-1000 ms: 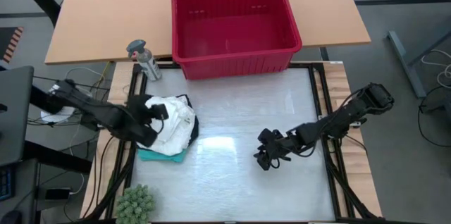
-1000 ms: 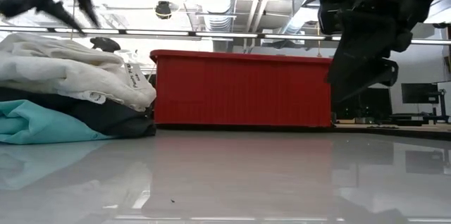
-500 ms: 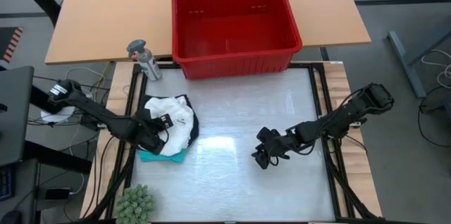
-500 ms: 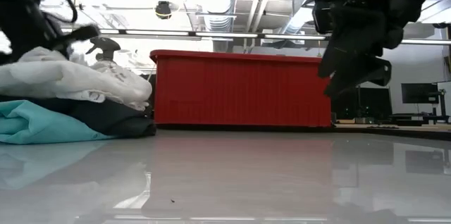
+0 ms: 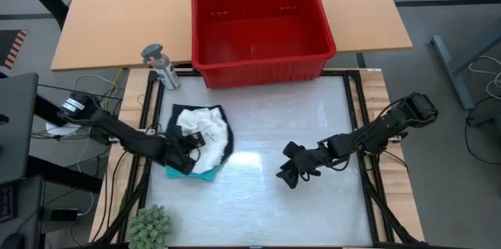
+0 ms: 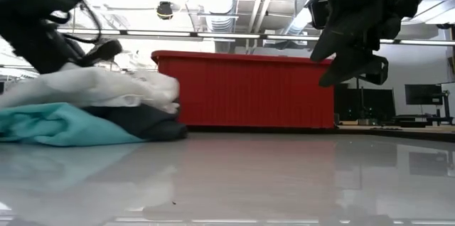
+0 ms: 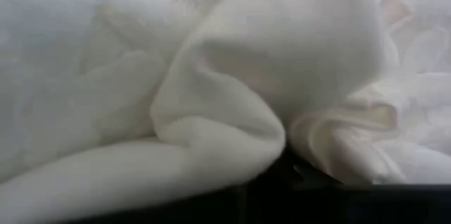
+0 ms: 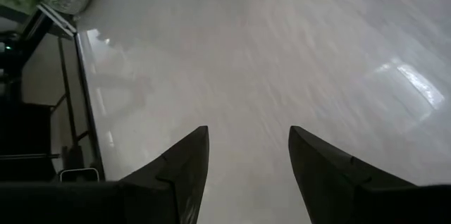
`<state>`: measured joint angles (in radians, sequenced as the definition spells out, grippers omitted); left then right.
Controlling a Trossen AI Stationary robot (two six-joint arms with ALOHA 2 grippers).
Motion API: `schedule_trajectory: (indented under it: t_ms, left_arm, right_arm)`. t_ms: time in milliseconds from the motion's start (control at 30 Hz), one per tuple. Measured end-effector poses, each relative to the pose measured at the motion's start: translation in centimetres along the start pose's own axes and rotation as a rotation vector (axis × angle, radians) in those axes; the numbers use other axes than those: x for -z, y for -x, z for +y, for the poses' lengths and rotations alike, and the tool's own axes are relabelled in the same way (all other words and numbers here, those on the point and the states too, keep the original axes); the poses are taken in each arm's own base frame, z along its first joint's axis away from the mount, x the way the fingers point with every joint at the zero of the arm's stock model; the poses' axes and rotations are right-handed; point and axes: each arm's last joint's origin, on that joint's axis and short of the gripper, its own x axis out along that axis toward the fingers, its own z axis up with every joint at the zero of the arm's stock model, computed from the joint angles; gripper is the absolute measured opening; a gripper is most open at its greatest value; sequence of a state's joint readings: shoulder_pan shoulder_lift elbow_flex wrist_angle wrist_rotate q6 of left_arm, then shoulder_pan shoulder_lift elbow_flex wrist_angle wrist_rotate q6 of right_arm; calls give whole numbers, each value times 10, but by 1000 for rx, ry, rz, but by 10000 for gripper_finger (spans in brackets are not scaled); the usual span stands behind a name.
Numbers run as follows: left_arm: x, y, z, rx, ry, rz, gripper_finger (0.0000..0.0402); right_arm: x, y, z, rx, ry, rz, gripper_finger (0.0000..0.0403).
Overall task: Fold laundry
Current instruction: Stack the folded white shorts on top of the folded white dress
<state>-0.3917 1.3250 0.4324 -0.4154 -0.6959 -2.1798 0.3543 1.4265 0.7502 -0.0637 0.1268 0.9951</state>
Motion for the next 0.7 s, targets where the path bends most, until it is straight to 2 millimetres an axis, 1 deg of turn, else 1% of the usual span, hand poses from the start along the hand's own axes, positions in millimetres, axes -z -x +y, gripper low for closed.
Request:
schedule_trajectory:
  t_ms: [67, 167, 267, 400, 467, 533, 600, 700]
  left_arm:
    - [7, -6, -12, 14, 0, 12, 0]
    - [16, -15, -38, 29, 5, 46, 0]
    - [27, -24, -67, 55, -7, 114, 0]
    - [42, -41, -101, 86, -70, 226, 0]
    - [47, -46, -114, 95, -98, 248, 0]
    - [47, -46, -125, 109, -132, 241, 0]
    - [45, -41, -137, 148, -190, 224, 0]
    - [38, -31, -156, 206, -267, 220, 0]
  right_arm:
    - [-1, 0, -1, 5, -2, -2, 221]
    - [-5, -1, -4, 13, -12, -11, 221]
    - [-9, -1, -8, 34, -26, -18, 221]
    - [-15, -2, -14, 60, -59, -26, 221]
    - [-15, -2, -16, 74, -84, -24, 221]
    - [-15, -1, -16, 82, -100, -27, 221]
    - [-14, 3, -14, 86, -99, -50, 221]
    - [-13, 15, -10, 96, -100, -101, 221]
